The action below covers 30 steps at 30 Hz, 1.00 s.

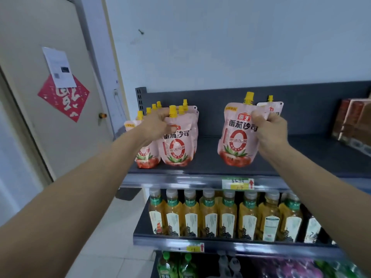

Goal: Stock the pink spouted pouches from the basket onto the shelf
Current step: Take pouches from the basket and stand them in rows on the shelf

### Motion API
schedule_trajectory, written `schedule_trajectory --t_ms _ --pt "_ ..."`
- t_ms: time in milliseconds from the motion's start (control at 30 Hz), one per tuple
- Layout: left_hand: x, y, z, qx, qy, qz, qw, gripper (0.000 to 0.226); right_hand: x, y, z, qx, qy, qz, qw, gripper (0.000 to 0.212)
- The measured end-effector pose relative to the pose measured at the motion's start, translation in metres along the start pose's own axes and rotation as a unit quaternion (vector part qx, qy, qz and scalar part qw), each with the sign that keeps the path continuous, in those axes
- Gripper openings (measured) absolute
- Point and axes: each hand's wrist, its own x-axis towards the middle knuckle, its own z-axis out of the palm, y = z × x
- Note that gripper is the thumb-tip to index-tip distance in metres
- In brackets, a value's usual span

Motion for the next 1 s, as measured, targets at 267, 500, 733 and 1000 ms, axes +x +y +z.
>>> schedule_trajectory --t_ms 267,500,733,1000 --pt "0.036 -0.036 0.002 -0.012 -0.058 -0.029 0.998 0.035 0.027 0.029 0.027 -0.017 0.012 -0.008 1.000 0.014" --pt "0.043 -0.033 0.002 0.027 -0.042 -0.031 0.998 0.034 0.047 0.050 0.040 -0.033 -0.008 0.003 0.999 0.013" --pt "0.041 -0.024 0.005 0.072 0.035 -0.013 0.997 0.062 0.064 0.064 0.036 -0.049 -0.042 0.032 0.997 0.012" --pt "0.038 -0.014 0.010 0.096 0.065 0.017 0.993 0.070 0.071 0.073 0.022 -0.080 -0.137 0.068 0.985 0.022"
